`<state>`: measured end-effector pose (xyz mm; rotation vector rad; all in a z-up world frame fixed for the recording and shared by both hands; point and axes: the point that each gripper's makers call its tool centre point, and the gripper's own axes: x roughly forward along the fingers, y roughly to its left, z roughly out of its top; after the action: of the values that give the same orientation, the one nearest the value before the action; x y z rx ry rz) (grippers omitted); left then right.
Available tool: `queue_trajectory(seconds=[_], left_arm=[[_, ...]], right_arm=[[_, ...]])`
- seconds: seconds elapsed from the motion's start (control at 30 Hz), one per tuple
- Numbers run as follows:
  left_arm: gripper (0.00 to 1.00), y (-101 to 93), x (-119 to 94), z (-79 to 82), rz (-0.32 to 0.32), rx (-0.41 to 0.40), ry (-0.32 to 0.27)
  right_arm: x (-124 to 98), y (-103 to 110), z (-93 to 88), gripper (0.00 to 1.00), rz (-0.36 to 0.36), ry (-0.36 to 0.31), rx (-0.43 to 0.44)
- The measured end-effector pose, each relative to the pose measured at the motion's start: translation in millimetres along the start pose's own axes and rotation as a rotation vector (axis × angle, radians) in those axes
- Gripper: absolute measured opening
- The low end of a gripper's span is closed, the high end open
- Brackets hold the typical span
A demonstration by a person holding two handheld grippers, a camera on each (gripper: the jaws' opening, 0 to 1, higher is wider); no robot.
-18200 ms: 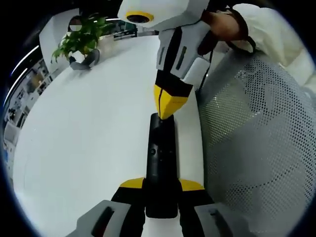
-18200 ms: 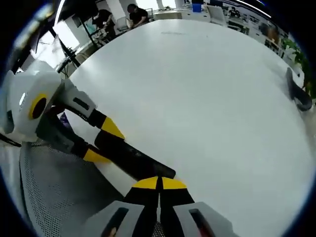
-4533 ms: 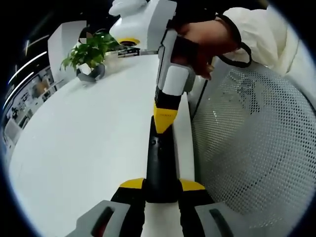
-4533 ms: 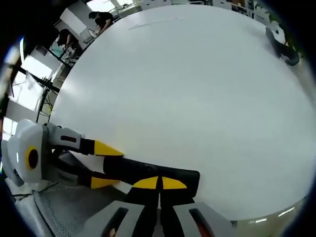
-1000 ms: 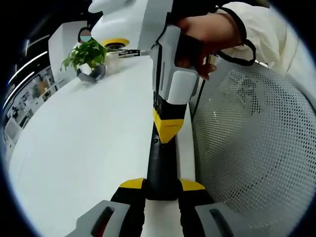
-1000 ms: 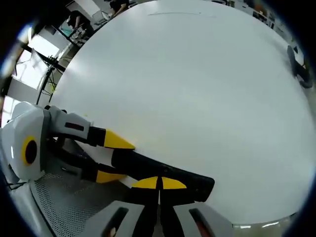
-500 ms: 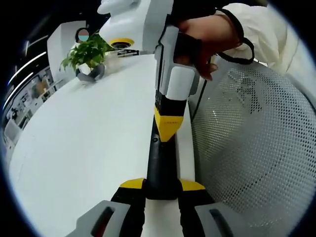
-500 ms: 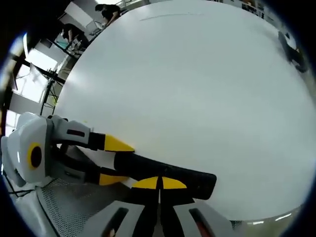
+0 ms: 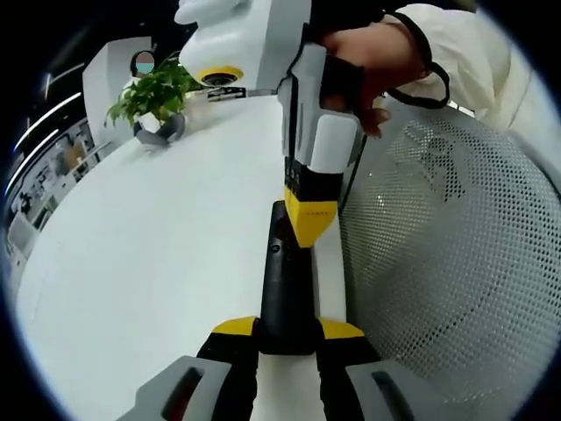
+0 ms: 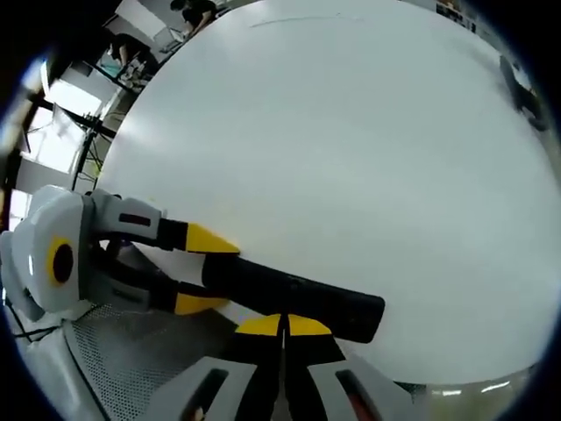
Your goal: Press the specified remote control buttons in sequence, fully releasing each button before pressing the next.
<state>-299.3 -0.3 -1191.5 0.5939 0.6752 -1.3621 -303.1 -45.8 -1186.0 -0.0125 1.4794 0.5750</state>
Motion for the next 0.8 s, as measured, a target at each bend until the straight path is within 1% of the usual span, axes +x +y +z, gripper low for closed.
queue_trajectory(seconds=[0.27, 0.5, 0.6, 0.8], left_arm=[[0.25, 0.2, 0.0, 0.1, 0.0, -0.001, -0.002], [0.25, 0.1, 0.4, 0.5, -0.003, 0.0, -0.006], [0.25, 0.0, 0.4, 0.6, -0.003, 0.0, -0.006], [0.25, -0.4, 0.5, 0.8, -0.002, 0.0, -0.007]], right_arm=[[0.3, 0.2, -2.0, 0.0, -0.001, 0.012, 0.001], [4.2, -1.6, -0.9, 0.0, -0.016, 0.03, -0.009], [4.9, -0.5, -1.9, 0.0, -0.029, 0.036, -0.033], [4.3, -1.1, -3.2, 0.0, -0.033, 0.036, -0.029]])
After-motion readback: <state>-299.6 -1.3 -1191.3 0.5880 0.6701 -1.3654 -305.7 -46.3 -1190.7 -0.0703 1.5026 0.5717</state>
